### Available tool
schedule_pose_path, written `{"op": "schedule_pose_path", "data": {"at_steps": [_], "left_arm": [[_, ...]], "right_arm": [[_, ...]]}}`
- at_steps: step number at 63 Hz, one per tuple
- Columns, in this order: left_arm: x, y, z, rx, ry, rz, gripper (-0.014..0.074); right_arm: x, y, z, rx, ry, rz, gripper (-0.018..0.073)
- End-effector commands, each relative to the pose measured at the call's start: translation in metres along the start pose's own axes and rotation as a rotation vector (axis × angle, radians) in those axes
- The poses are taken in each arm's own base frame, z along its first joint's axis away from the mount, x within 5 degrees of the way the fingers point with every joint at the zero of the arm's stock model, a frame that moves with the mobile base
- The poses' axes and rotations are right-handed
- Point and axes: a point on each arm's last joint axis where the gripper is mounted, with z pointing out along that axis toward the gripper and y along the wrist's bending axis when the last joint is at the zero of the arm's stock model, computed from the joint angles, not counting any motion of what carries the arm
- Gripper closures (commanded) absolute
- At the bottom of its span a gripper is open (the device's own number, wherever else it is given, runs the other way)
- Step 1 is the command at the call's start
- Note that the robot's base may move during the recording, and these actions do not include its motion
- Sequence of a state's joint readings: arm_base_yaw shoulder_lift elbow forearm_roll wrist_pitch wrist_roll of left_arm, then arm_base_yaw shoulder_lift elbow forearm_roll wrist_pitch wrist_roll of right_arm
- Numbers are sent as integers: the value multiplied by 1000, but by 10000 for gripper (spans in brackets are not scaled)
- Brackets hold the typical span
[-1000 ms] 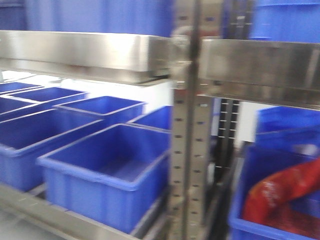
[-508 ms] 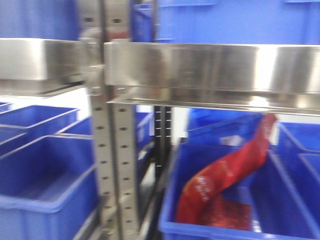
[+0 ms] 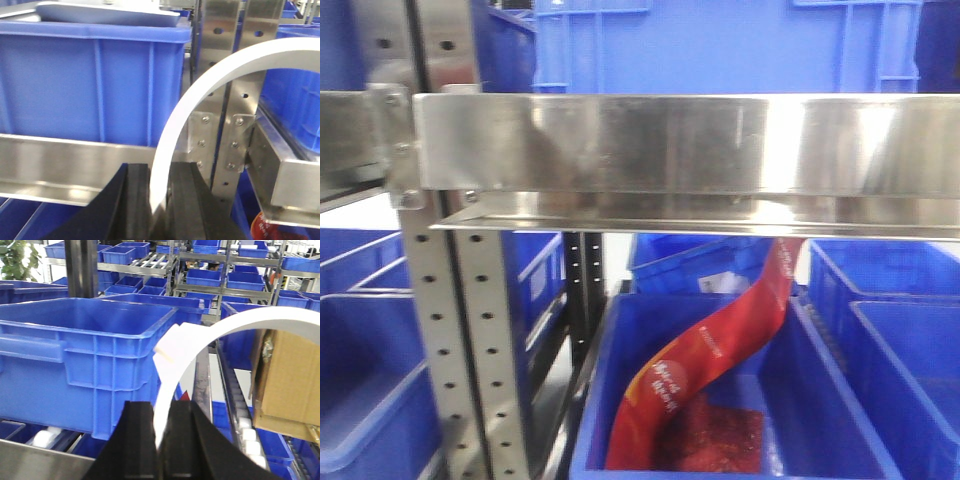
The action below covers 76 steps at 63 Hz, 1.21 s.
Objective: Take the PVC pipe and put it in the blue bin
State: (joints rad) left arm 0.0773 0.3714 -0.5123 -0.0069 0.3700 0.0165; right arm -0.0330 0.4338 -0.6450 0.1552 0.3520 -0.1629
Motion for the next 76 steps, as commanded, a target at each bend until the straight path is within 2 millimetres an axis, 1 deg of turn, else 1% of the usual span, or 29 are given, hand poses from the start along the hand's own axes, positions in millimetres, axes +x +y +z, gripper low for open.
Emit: {"op": "schedule_pose_path", "data": {"at_steps": [1,76], "left_arm": [[-2,0,-1,2,-25,-7,707],[-2,0,-1,2,-25,-7,707]], "right_arm": [[-3,-1,0,8,-30,-4,728],[-3,-1,0,8,-30,-4,728]]}}
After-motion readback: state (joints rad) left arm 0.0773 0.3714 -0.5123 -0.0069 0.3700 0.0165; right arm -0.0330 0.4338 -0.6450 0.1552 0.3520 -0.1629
